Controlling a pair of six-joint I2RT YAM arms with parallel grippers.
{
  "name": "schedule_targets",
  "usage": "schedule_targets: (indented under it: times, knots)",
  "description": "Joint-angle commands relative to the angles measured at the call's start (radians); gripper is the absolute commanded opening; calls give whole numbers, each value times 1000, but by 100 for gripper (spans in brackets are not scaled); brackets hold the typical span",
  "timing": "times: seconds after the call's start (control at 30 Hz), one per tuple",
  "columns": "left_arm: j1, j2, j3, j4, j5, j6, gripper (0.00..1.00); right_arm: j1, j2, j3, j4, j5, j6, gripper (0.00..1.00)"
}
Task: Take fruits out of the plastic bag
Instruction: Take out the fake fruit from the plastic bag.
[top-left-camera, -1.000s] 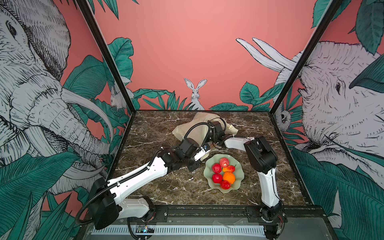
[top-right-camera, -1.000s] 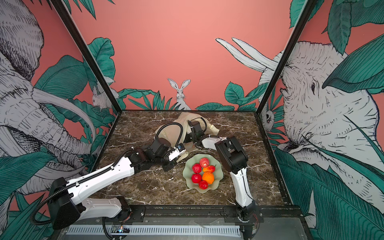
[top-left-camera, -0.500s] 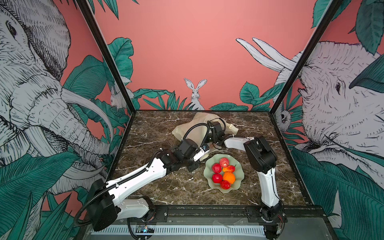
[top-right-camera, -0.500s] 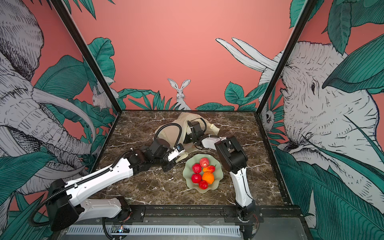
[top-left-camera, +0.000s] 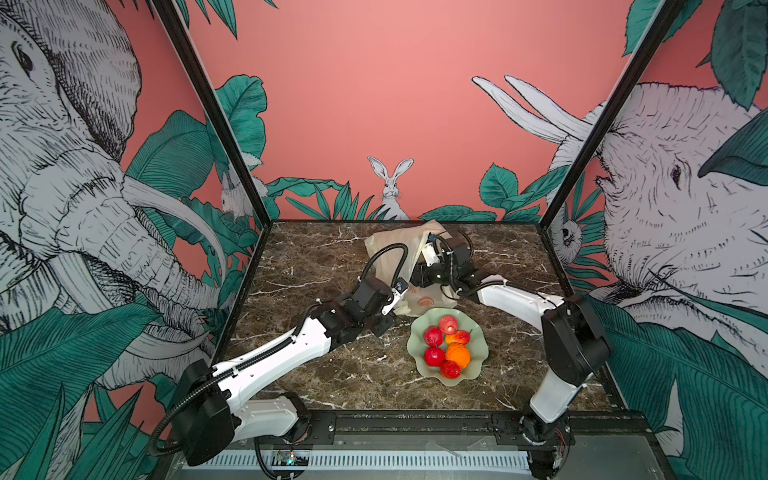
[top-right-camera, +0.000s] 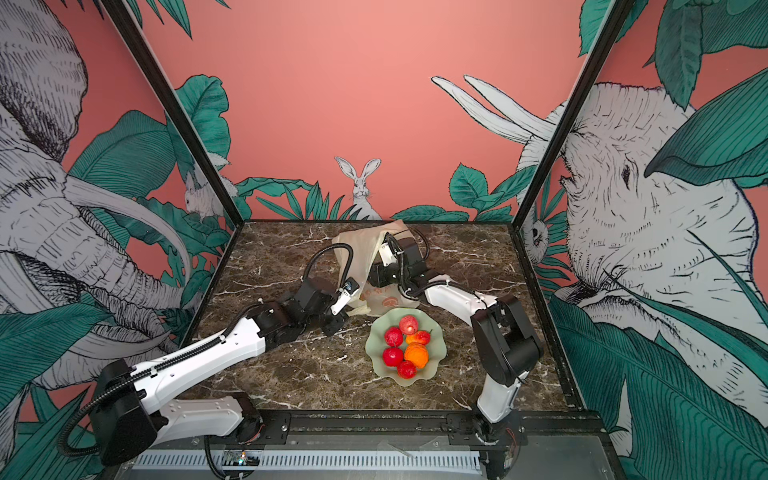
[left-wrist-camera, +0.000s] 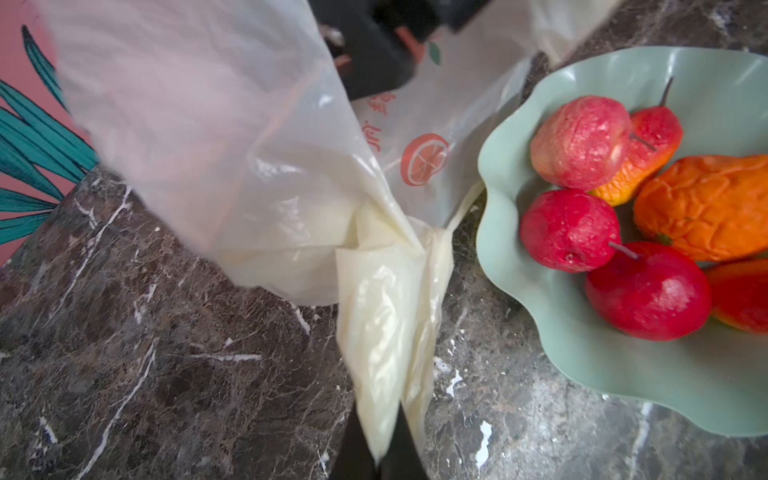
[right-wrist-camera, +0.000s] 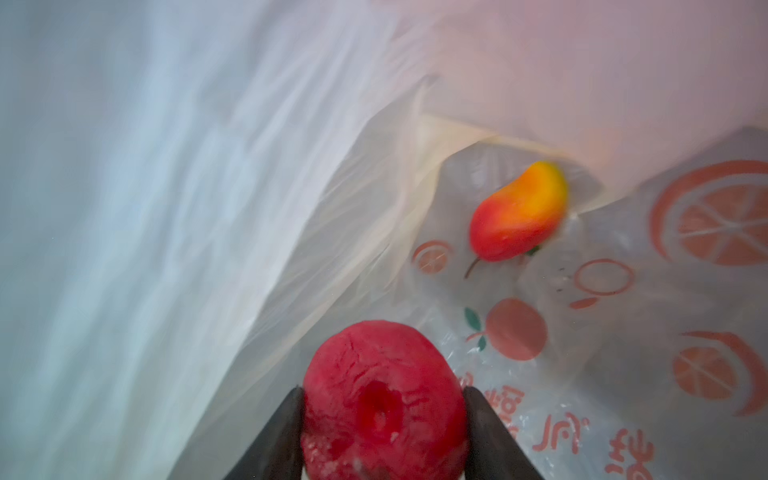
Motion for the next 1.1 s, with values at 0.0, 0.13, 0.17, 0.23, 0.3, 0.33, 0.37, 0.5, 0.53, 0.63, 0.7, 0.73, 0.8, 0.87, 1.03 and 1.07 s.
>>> schedule_targets:
  times: [0.0,0.13,0.17,0.23,0.3,0.33,0.37,0.5,0.53,0.63,0.7,0.73,0.8,0.87,1.03,1.07]
  knots:
    - [4,-25,-18,48,-57,-58,0,4,-61,-20,-148,-38,-33,43]
    - [7,-28,-18,60,-67,-67,0,4,-122,-16,-275,-53,-59,44]
    - [7,-26,-16,58,-68,-68,0,4,-150,-14,-298,-59,-64,45]
    - [7,-25,-14,52,-70,-71,0,4,-183,-16,-345,-56,-76,47]
    - [7,-22,-14,41,-69,-72,0,4,-214,-24,-383,-49,-89,47]
    - [8,-22,-14,35,-69,-75,0,4,-229,-29,-404,-44,-96,47]
    - [8,-21,-15,33,-68,-77,0,4,-242,-29,-423,-43,-100,47]
    - [9,-27,-21,32,-69,-91,0,4,-300,-41,-469,-90,-110,46]
    - [10,-30,-23,34,-72,-92,0,4,-319,-48,-471,-106,-112,46]
    - [10,-27,-22,32,-82,-103,0,4,-358,-67,-488,-153,-123,46]
    - [10,-22,-19,28,-82,-106,0,4,-379,-88,-497,-186,-141,46]
    - [9,-17,-15,27,-83,-111,0,4,-388,-98,-506,-199,-153,46]
    - [10,-12,-10,27,-84,-115,0,4,-400,-117,-529,-213,-176,46]
    - [10,-7,-6,28,-84,-117,0,4,-407,-135,-565,-199,-196,46]
    - [10,-8,8,30,-50,-106,0,5,-451,-228,-623,-164,-231,49]
    - [10,-9,13,30,-37,-104,0,5,-465,-255,-622,-146,-228,50]
